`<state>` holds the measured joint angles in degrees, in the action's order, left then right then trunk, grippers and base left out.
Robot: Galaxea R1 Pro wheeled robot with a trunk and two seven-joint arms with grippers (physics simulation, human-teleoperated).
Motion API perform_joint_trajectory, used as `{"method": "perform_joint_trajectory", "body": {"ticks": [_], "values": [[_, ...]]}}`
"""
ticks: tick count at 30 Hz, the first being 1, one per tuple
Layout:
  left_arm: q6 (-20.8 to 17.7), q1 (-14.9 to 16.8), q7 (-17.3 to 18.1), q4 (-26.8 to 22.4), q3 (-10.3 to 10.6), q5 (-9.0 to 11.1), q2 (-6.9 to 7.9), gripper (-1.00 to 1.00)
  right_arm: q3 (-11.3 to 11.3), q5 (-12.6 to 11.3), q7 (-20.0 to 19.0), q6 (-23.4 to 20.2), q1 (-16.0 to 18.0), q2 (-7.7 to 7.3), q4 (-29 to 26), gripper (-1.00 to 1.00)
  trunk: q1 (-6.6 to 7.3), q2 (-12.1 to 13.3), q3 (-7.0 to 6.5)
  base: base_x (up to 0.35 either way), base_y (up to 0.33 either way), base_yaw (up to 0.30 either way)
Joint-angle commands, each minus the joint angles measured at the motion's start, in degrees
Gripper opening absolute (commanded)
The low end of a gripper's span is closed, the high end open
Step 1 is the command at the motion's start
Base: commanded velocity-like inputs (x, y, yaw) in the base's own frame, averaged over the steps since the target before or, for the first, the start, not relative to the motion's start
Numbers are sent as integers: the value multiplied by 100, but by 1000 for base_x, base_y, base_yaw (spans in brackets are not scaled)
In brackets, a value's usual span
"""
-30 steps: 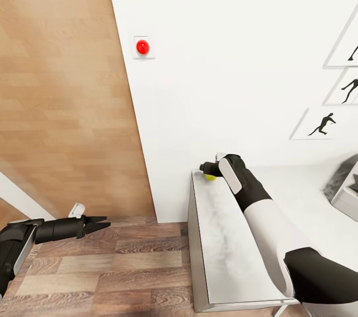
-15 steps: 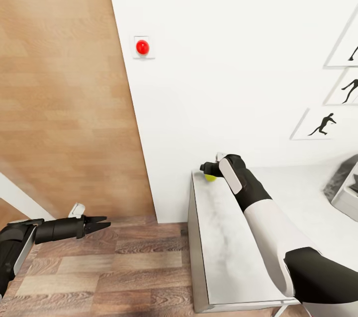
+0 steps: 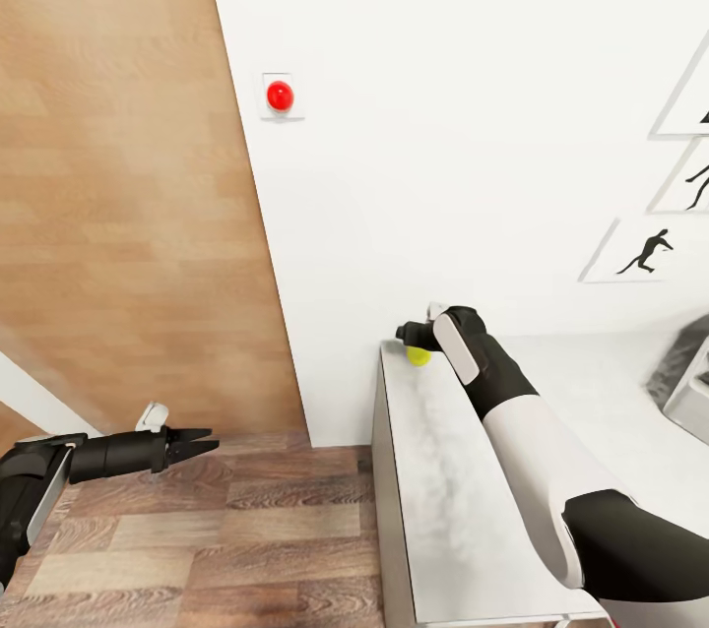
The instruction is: Put all the toys in the child's room - the three board games (two on the bed and one on the table), the two jigsaw puzzles on the table, and the tennis ball on the table - inside the toy box on the table in the child's room.
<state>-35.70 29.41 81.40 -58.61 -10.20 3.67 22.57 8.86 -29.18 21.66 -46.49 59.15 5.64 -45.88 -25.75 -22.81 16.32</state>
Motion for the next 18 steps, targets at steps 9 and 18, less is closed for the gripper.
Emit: {"method": "perform_joint_trajectory", "body": {"ticks": [9,18], "values": [[-60,4,20,-1,0,7,3,100,40,-60,58,-10,0,7,0,100,-3,-11,11,92,0,0],[-57,4,19,-1,0,10,2,100,53,-63,58,-8,0,7,3,100,-3,-11,11,27,0,0]]}}
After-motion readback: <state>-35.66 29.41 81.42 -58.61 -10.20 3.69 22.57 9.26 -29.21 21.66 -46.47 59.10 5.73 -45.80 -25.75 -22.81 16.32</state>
